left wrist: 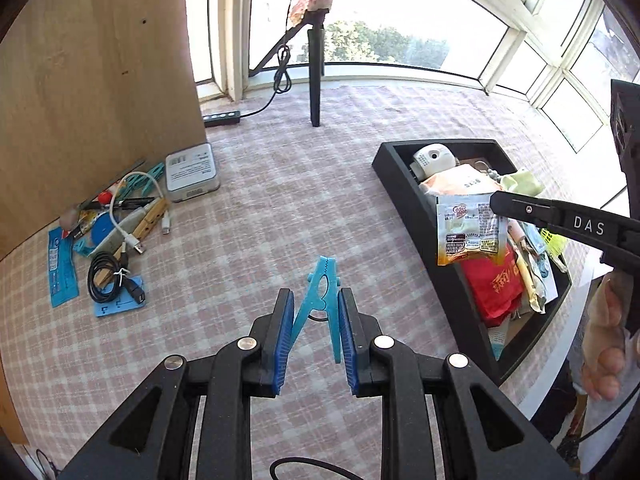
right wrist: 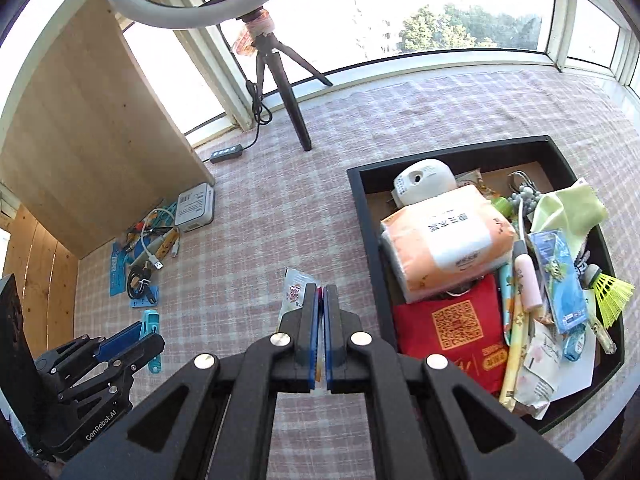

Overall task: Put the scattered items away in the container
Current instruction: 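Carry both items to the black tray and open both grippers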

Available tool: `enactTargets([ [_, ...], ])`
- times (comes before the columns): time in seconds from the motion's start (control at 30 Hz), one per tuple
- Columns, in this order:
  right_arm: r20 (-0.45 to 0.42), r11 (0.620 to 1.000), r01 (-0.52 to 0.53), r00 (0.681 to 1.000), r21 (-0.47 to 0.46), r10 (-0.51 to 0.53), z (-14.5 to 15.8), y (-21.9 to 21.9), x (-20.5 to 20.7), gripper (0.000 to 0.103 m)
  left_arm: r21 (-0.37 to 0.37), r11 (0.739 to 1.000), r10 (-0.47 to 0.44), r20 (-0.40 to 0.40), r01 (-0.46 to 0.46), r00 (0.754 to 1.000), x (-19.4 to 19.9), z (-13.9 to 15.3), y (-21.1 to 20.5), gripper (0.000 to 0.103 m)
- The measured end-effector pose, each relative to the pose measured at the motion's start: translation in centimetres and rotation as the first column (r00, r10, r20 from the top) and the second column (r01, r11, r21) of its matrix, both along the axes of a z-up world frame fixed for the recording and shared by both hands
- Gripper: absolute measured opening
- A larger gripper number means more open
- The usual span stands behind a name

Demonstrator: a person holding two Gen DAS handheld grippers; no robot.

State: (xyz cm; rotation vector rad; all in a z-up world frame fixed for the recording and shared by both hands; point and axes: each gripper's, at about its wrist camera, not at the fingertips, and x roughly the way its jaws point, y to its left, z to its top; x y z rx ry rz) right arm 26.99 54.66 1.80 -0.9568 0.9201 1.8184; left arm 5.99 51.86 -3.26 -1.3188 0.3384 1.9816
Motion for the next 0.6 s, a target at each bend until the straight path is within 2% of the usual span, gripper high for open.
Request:
enactTargets([
  [0.13, 0.017, 0.991, 0.131, 0.991, 0.021, -0.131, 1.1, 1.6, 7.3, 0.002, 0.013, 0.992, -0.128, 0.009, 0.128, 0.992, 4.4, 5.9, 1.2, 0.021],
  [0.23, 0.035, 0.976, 0.215, 0.976, 0.027, -0.216, 1.3, 2.2, 12.2, 0.002, 0.03, 0.978, -0.205, 0.022, 0.204, 0.979, 7.2, 8.0, 4.7, 0.021],
  [0.37, 0.055, 0.952, 0.303, 0.951, 0.032, -0.305, 1.4, 2.5, 17.5, 0.002, 0.046, 0.957, -0.287, 0.029, 0.286, 0.957, 9.8, 8.6, 10.5, 0.021],
  [0.53, 0.044, 0.925, 0.38, 0.924, 0.023, -0.381, 1.0, 2.7, 22.0, 0.002, 0.063, 0.926, -0.373, 0.023, 0.371, 0.928, 12.6, 9.2, 15.0, 0.022],
  [0.6, 0.026, 0.923, 0.384, 0.923, 0.007, -0.384, 0.7, 3.0, 22.9, 0.005, 0.046, 0.922, -0.387, 0.021, 0.385, 0.922, 13.3, 9.1, 16.2, 0.033],
])
